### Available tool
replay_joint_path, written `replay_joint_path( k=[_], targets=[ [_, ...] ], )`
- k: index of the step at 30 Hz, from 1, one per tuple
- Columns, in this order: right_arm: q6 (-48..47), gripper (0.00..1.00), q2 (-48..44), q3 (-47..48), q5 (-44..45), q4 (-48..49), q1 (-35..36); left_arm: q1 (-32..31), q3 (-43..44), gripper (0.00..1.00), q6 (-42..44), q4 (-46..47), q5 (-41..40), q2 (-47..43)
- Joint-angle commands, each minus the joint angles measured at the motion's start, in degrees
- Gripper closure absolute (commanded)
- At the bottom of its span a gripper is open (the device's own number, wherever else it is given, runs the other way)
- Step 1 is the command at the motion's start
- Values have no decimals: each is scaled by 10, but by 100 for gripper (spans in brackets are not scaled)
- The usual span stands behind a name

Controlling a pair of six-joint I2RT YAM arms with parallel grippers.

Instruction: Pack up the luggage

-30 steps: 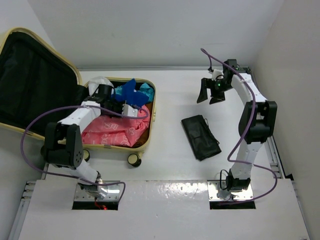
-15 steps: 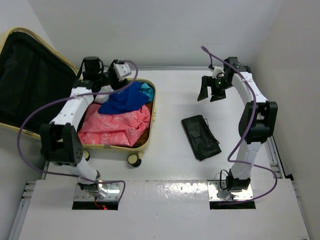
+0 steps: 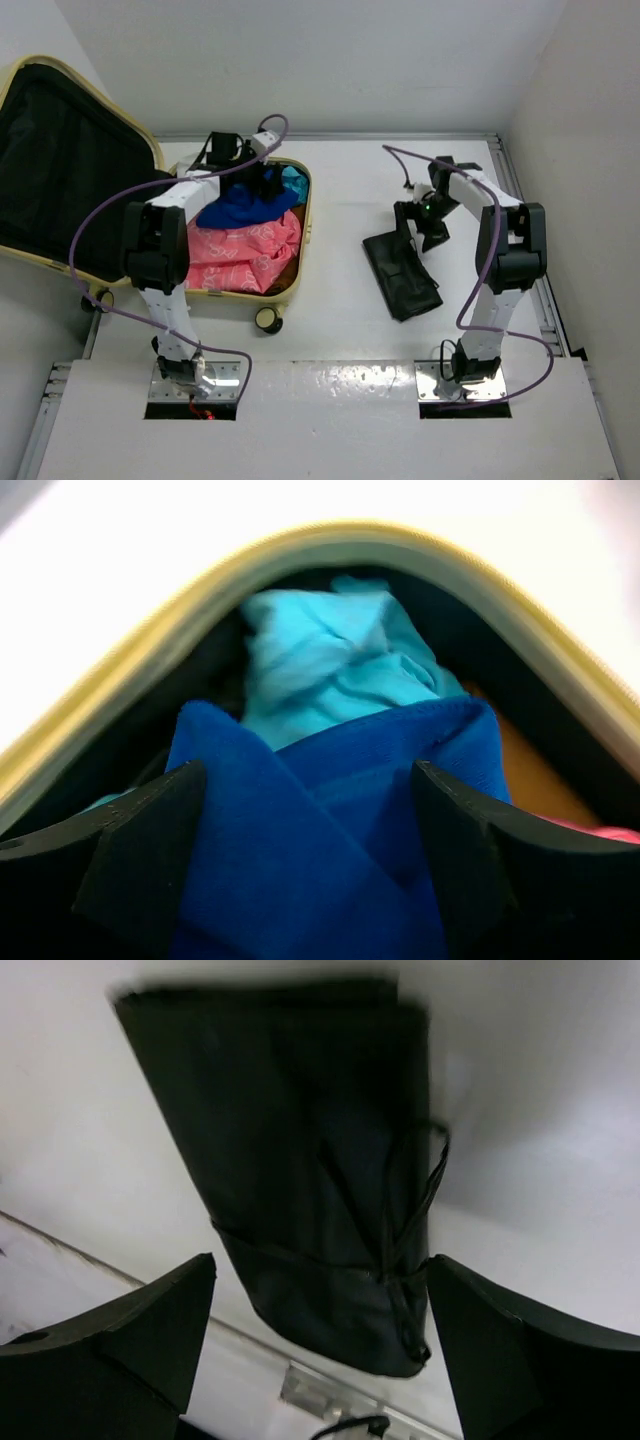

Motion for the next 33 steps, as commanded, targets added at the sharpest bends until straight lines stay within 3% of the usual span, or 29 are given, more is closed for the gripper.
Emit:
replay_joint_path(
  k=[1, 7, 16, 19, 20, 24, 26, 29, 31, 32, 33],
  targets=[
    [-11, 13, -49, -35, 62, 2, 26, 10, -5, 11, -94, 125, -39, -101],
    [-1, 13, -8, -44, 118, -18, 38, 10, 45, 10, -88, 125, -82, -130],
    [14, 19, 71, -19, 127, -38, 52, 5, 67, 9, -62, 126, -134, -164],
    [14, 45, 84, -10, 105, -39, 54, 5, 67, 9, -57, 126, -151, -176],
    [10, 67, 88, -6, 101, -39, 53, 5, 67, 9, -57, 126, -159, -182],
    [-34, 99, 66, 25, 5, -48, 47, 10, 62, 9, -62, 132, -170, -203],
    [-66, 100, 24, 62, -96, -51, 47, 16, 54, 9, -70, 146, -189, -213],
    [-74, 100, -8, 148, -168, -33, 60, 29, 40, 8, -94, 153, -221, -233],
    [-59, 100, 11, 242, -192, -32, 71, 42, 53, 8, -115, 142, -256, -240],
    [-37, 100, 20, 341, -221, -26, 79, 49, 62, 8, -127, 122, -266, -240],
    [15, 100, 36, 393, -229, 10, 95, 62, 85, 9, -159, 95, -290, -240]
  ],
)
